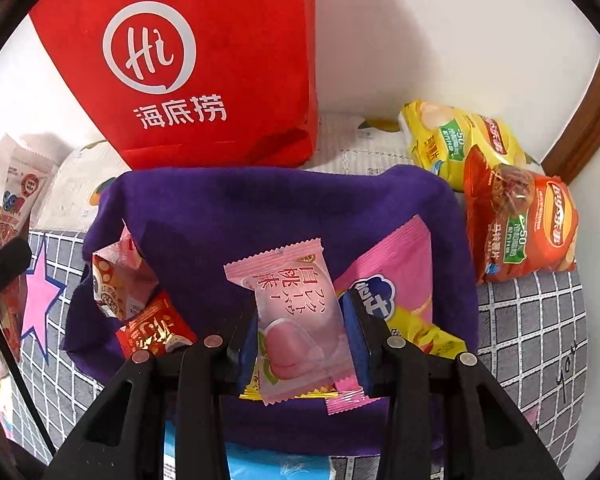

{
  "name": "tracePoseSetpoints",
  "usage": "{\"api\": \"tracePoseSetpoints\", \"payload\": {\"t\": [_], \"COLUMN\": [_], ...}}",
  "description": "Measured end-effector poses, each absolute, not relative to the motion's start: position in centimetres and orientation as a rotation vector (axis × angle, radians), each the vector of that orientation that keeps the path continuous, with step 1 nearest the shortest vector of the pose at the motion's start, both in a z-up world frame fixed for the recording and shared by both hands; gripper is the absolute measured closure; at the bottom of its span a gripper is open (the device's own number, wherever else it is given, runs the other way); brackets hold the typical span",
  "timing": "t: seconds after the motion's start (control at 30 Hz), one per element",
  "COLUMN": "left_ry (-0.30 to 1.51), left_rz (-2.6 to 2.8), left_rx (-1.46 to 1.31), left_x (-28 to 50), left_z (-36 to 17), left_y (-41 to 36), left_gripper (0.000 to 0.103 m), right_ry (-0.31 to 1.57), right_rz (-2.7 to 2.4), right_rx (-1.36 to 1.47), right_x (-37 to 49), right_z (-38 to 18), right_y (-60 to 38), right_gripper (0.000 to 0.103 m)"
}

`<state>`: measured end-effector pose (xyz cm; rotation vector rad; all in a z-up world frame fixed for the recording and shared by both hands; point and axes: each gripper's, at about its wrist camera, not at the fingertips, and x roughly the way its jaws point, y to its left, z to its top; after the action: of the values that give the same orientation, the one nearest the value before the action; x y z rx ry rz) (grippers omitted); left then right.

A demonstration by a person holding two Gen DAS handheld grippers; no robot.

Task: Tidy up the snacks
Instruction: 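Lower the pink peach candy onto the towel and open the right tool, then lower the pink-white stick packet onto the towel and open the left tool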

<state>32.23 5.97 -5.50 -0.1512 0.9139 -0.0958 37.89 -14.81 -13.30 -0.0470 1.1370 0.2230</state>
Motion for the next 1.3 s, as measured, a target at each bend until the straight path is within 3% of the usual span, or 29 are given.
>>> {"api": "tracePoseSetpoints", "payload": {"t": [0.57, 0.67, 0.8, 1.1, 1.2, 1.3], "left_ry": [0.926, 0.934, 0.951, 0.979, 0.985, 0.991], "left_rz": [-0.107, -0.107, -0.107, -0.112, -0.116, -0.116], "left_rx": [-0.149, -0.147, -0.138, -0.124, -0.114, -0.099], "left_x": [32.2, 32.3, 32.4, 32.7, 32.7, 32.8], "left_z": [-5.7, -5.9, -6.3, -7.1, -7.4, -7.7], "left_y": [5.7, 5.6, 5.4, 5.1, 4.8, 4.3], "left_gripper": [0.083, 0.083, 0.083, 0.082, 0.081, 0.081], "right_ry": [1.175, 1.171, 1.154, 1.051, 1.003, 0.973], "right_rz": [0.215, 0.218, 0.226, 0.232, 0.249, 0.237], "right_rx": [-0.132, -0.138, -0.138, -0.076, -0.021, -0.011], "right_x": [37.7, 37.6, 37.4, 36.7, 36.3, 35.9], "right_z": [-14.4, -14.3, -13.9, -10.5, -9.1, -8.1], "right_y": [-13.7, -13.6, -13.5, -15.0, -16.0, -16.5], "right_gripper": [0.063, 0.051, 0.044, 0.042, 0.034, 0.033]}}
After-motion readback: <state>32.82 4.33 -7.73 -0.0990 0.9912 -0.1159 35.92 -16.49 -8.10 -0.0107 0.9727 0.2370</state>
